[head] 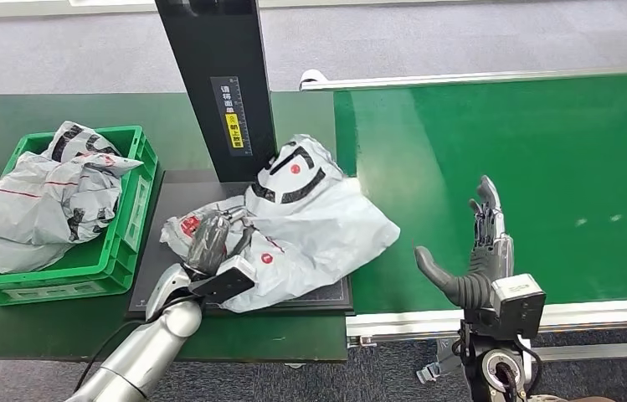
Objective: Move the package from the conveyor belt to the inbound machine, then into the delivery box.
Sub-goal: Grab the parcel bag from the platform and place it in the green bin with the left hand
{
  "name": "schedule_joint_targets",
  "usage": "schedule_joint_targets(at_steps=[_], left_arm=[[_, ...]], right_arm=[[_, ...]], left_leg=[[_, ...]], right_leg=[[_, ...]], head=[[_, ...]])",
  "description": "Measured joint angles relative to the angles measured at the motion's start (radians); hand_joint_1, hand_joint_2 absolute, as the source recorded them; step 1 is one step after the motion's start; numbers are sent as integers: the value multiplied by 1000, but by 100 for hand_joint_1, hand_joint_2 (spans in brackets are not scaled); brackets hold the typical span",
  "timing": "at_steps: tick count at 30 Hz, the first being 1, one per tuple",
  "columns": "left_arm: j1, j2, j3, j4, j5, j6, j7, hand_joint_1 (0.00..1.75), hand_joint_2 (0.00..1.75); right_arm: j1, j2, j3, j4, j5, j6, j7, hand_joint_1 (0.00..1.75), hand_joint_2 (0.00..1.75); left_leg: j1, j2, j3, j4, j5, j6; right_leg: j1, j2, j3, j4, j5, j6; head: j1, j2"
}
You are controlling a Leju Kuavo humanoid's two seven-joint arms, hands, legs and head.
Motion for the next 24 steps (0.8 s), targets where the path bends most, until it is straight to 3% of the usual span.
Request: schedule_joint_targets(at_steps=[8,17,24], left_arm=[[0,33,74,-170,33,92,7,175,175],[-44,140,278,-368,88,132,33,175,175],[-67,202,427,-383,156,99,63,175,175]], right_arm=[[8,0,-9,-1,-4,-26,0,0,175],[73,-1,-43,-37,-4,-45,0,0,175],[109,0,-58,-69,0,-47,0,0,175]], left_leg=[[0,0,0,0,0,0],[1,2,0,0,0,0],[1,3,0,0,0,0]], right_leg=[[0,0,0,0,0,0],[1,1,-1,0,0,0],[1,2,-1,0,0,0]], head=[[0,0],[0,0],[0,0]])
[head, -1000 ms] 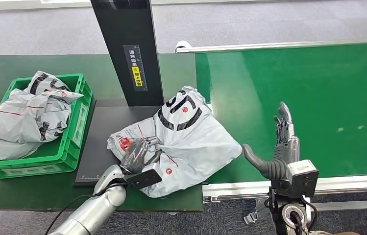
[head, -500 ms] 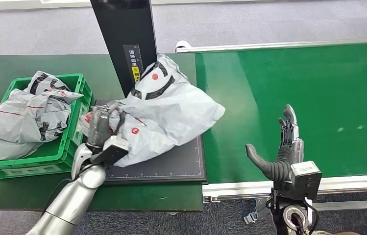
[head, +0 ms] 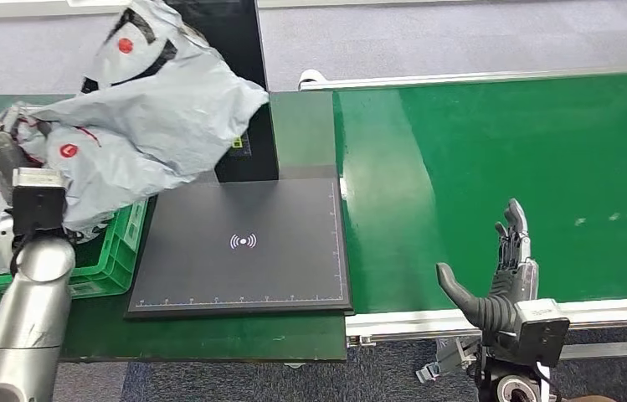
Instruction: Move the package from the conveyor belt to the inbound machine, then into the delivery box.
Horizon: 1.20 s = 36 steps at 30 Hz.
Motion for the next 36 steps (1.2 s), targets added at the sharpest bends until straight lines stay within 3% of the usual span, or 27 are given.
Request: schedule_joint_targets(at_steps=[5,12,19,20,23,24,36], left_arm=[[-25,36,125,88,-10,7,4,175,175],[-74,83,287,344,-6,-7,-49,175,175],[-112,103,355,492,-15,-7,-62,175,175],[-116,104,358,503,-19,-7,-62,154,175],[-132,104,363,535,-34,-17,-65,24,175],[-136,104,363,545,-37,-28,-70,0,175],[-141,86,363,568,-18,-131,-113,0,175]], right_arm=[[21,3,-7,-17,3,4,2,0,175],[21,12,-9,-21,2,32,2,0,175],[3,20,-9,-20,3,38,2,0,175],[1,21,-9,-20,3,38,2,0,175],[-9,23,-9,-18,5,40,2,0,175],[-13,23,-9,-17,5,40,2,0,175],[-20,23,-9,-4,3,45,1,0,175]], left_leg=[[0,0,0,0,0,0],[0,1,0,0,0,0],[0,1,0,0,0,0],[0,0,0,0,0,0],[0,0,0,0,0,0],[0,0,0,0,0,0],[0,0,0,0,0,0]], right_leg=[[0,0,0,0,0,0],[0,1,0,0,0,0],[0,1,0,0,0,0],[0,1,0,0,0,0],[0,1,0,0,0,0],[0,1,0,0,0,0],[0,1,0,0,0,0]], head=[[0,0],[0,0],[0,0],[0,0],[0,0],[0,0],[0,0]])
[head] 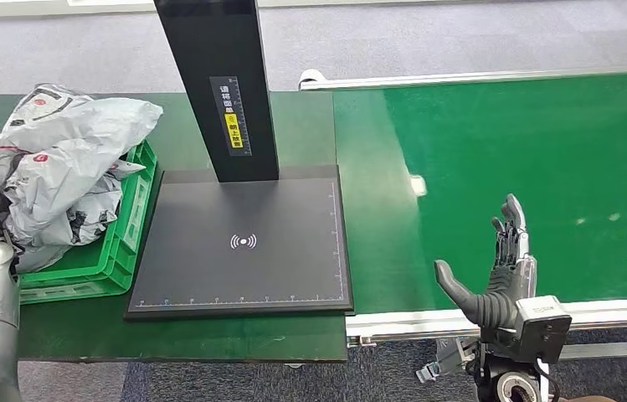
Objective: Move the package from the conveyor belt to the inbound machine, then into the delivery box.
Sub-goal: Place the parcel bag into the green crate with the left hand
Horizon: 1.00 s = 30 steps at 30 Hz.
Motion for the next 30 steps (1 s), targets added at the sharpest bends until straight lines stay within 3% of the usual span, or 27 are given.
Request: schedule_joint_targets(at_steps=[7,13,22,30], left_arm=[[19,-22,-4,-57,26,-62,-17,0,175],[64,-46,-26,-182,41,-76,-7,0,175],[150,-85,-87,-388,-14,-70,44,0,175],[176,-103,-113,-462,-22,-66,51,0,175]], right_arm=[[-13,-1,0,14,-14,6,-2,0,175],[-17,-2,0,23,-17,9,-2,0,175],[-20,-5,-6,23,-13,11,-2,0,175],[-19,-6,-14,23,-10,11,-2,0,175]], left_leg=[[0,0,0,0,0,0],[0,0,0,0,0,0],[0,0,0,0,0,0],[0,0,0,0,0,0]], right_leg=[[0,0,0,0,0,0],[0,0,0,0,0,0],[0,0,0,0,0,0],[0,0,0,0,0,0]], head=[[0,0],[0,0],[0,0],[0,0]])
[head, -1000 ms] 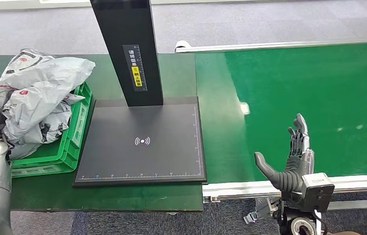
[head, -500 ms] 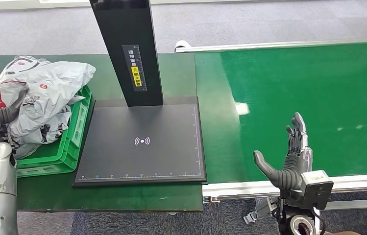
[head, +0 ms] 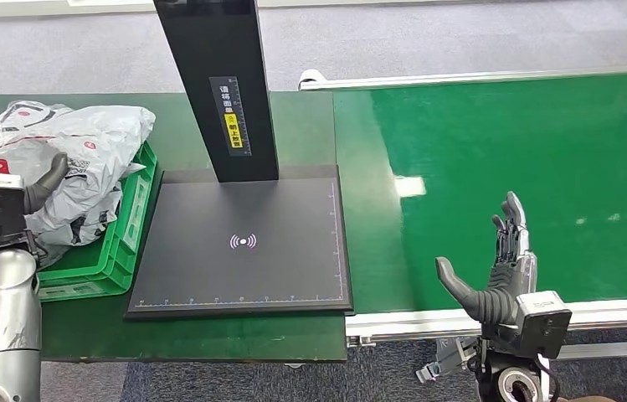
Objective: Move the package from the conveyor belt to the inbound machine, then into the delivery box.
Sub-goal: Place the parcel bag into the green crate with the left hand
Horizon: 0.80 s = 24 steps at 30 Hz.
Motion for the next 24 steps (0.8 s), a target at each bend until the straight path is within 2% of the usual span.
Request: schedule_joint_targets(at_steps=[15,20,24], left_arm=[[136,-68,-90,-242,136,-31,-33,0,175],[163,-85,-128,-294,151,-33,-35,0,175],[192,-100,-156,-322,201,-70,-48,0,175]], right_arm=[[42,0,-14,-7,12,-1,0,0,175],[42,0,-14,-7,12,-1,0,0,175],[42,0,-14,-6,13,2,1,0,175]], left_leg=[[0,0,0,0,0,0],[0,0,0,0,0,0],[0,0,0,0,0,0]], right_leg=[[0,0,0,0,0,0],[0,0,0,0,0,0],[0,0,0,0,0,0]], head=[[0,0],[0,0],[0,0]])
